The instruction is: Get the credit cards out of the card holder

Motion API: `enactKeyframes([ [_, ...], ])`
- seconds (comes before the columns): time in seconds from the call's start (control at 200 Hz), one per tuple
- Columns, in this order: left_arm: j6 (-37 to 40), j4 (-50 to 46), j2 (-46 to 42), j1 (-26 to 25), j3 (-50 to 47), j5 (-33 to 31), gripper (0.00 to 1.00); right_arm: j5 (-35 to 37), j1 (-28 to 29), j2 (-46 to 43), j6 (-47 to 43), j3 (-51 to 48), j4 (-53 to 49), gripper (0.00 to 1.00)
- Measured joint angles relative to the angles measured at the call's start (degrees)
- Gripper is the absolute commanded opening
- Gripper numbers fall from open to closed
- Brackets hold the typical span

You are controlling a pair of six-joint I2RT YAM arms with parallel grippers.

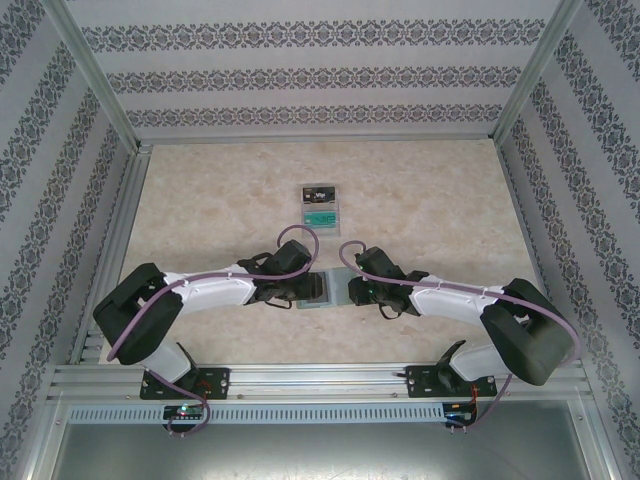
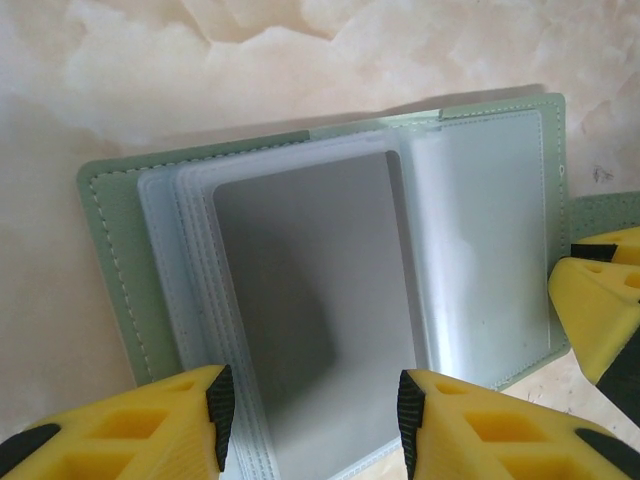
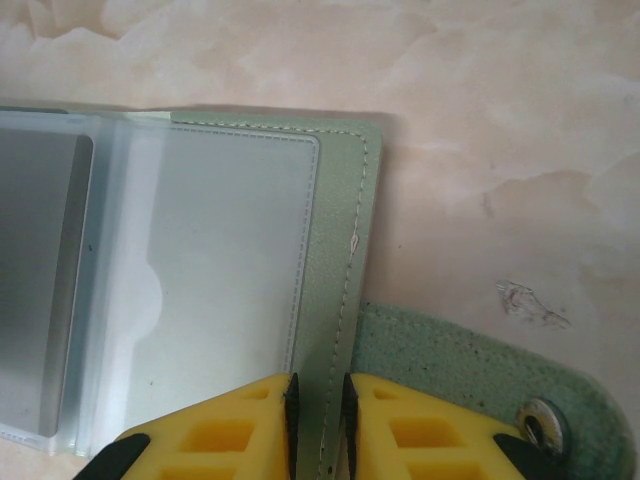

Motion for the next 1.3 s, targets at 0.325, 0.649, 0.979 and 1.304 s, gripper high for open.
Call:
enactKeyframes([
  [0.325,0.02,0.96,0.24,0.00,0.00,1.51,0.48,0.00,0.00,0.02,0.00,0.00,0.00,0.23],
  [0.649,0.00,2.54,0.63,0.00,0.00,2.80,0.48,0.00,0.00,0.02,0.00,0.00,0.00,0.23],
  [0.979,0.00,2.47,0.76,0.00,0.00,0.81,0.48,0.00,0.00,0.07,0.00,0.00,0.02,0.23],
  [1.304,-0.04,2.40,0.66,0.00,-0.02,-0.26,0.48,-0.02,0.00,0.39,0.00,0.04,0.00,0.23],
])
